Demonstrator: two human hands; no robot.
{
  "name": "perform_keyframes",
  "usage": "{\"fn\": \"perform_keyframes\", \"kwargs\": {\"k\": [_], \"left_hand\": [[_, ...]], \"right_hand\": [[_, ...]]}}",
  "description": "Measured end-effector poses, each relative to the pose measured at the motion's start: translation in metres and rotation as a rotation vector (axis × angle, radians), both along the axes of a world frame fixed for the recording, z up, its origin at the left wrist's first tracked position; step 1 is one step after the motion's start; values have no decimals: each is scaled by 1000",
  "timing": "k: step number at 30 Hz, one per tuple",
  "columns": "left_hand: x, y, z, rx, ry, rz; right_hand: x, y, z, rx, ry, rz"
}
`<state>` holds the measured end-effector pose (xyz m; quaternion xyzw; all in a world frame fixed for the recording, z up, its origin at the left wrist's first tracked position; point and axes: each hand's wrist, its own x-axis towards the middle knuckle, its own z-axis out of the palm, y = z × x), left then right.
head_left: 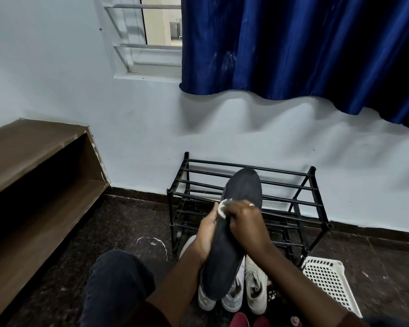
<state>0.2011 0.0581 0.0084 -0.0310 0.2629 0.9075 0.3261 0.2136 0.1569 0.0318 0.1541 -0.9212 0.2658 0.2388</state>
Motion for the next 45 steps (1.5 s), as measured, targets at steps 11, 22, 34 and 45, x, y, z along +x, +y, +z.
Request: {"fn": "perform_keyframes", "kwargs": {"k": [11, 22, 34, 45], "left_hand": [[-1, -5, 7, -66, -128, 118], [-1, -1, -5, -240, -97, 24], [-7, 0, -6, -115, -95, -11], [-5, 2, -17, -148, 62, -102]], "right_hand": [[44, -17, -24, 18, -70, 31], [-7, 6, 4, -3, -8, -86], [39, -6, -23, 11, -42, -4], [-17, 22, 0, 63, 32, -108]]}}
